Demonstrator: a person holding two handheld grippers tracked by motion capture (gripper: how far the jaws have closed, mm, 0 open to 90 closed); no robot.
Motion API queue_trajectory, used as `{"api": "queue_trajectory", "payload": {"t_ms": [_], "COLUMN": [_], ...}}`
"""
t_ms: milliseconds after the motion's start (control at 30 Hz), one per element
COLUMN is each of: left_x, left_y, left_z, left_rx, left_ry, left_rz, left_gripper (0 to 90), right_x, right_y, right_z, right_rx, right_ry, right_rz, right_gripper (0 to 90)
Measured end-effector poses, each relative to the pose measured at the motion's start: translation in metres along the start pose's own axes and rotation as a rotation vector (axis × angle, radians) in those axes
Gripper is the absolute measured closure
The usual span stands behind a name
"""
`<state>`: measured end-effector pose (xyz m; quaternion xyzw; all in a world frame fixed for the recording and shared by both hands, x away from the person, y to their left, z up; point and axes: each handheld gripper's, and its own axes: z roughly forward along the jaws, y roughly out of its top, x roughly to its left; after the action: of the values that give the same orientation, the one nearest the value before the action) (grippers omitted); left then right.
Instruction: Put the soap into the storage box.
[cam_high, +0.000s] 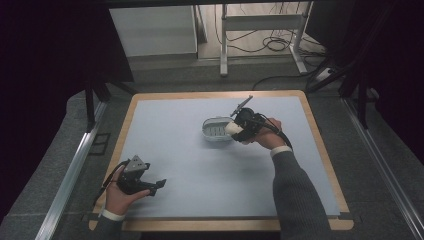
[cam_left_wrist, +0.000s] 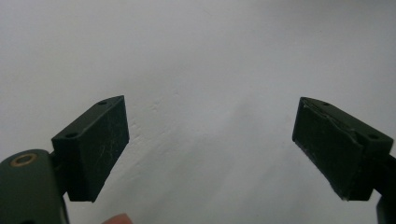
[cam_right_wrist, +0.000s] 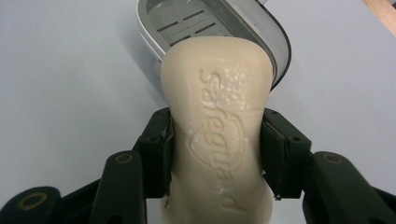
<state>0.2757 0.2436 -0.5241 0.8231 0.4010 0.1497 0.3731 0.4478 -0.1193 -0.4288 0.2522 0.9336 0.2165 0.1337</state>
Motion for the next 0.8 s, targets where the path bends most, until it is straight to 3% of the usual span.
{"api": "queue_trajectory", "payload": {"t_ms": [800], "left_x": [-0.001], "left_y": [0.000], "left_z": [0.001], "left_rx": [0.001], "left_ry": [-0.004], "left_rz": [0.001], "left_gripper": [11.3], "right_x": [-0.006], "right_y": [0.028], "right_z": [0.013], "right_rx": [0.012], "right_ry": [0.000], "right_rz": [-0.030], "right_gripper": [49.4]}}
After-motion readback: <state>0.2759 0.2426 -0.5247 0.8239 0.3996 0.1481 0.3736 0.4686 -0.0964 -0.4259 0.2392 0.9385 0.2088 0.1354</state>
